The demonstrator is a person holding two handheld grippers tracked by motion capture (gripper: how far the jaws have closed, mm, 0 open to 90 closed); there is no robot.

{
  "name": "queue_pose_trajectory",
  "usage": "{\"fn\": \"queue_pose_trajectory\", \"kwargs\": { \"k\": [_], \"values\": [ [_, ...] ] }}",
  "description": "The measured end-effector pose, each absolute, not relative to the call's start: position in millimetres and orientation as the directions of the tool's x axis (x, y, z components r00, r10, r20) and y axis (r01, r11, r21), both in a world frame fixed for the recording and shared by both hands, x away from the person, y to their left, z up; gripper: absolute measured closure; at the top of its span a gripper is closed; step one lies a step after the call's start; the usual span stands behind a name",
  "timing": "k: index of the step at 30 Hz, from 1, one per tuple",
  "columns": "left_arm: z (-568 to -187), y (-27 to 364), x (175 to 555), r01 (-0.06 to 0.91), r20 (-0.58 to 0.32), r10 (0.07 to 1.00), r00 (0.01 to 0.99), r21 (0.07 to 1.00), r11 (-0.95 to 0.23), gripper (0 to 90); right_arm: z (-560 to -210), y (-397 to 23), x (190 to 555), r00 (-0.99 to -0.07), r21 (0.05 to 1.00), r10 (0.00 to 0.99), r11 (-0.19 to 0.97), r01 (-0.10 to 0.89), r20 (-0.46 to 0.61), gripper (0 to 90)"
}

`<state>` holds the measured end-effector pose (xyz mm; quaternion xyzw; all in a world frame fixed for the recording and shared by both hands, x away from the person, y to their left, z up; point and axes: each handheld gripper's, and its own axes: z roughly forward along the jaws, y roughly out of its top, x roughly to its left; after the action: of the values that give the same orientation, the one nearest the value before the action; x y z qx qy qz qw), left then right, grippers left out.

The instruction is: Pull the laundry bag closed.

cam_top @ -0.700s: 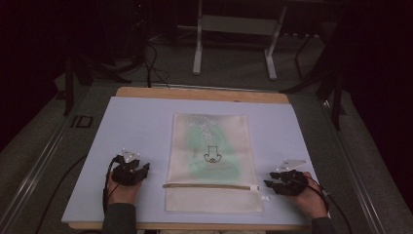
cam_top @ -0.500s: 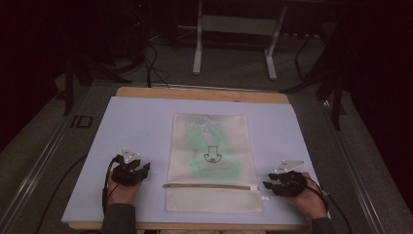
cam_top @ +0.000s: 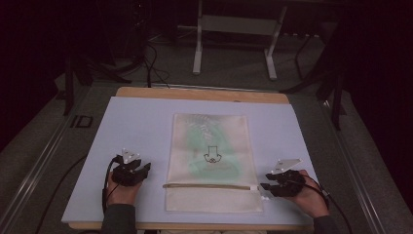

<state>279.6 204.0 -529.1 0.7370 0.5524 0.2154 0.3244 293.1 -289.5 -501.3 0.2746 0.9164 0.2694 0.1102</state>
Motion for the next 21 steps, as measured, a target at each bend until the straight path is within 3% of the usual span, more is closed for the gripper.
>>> {"fn": "queue_pose_trajectory", "kwargs": {
  "k": [21],
  "values": [
    [-526.8,205.5,277.4,0.666,-0.041,0.951,0.307,0.723,-0.184,58.2,-490.1,-247.1,299.1,-0.895,0.526,0.444,0.774,0.353,-0.053,57.3]
  ]
}}
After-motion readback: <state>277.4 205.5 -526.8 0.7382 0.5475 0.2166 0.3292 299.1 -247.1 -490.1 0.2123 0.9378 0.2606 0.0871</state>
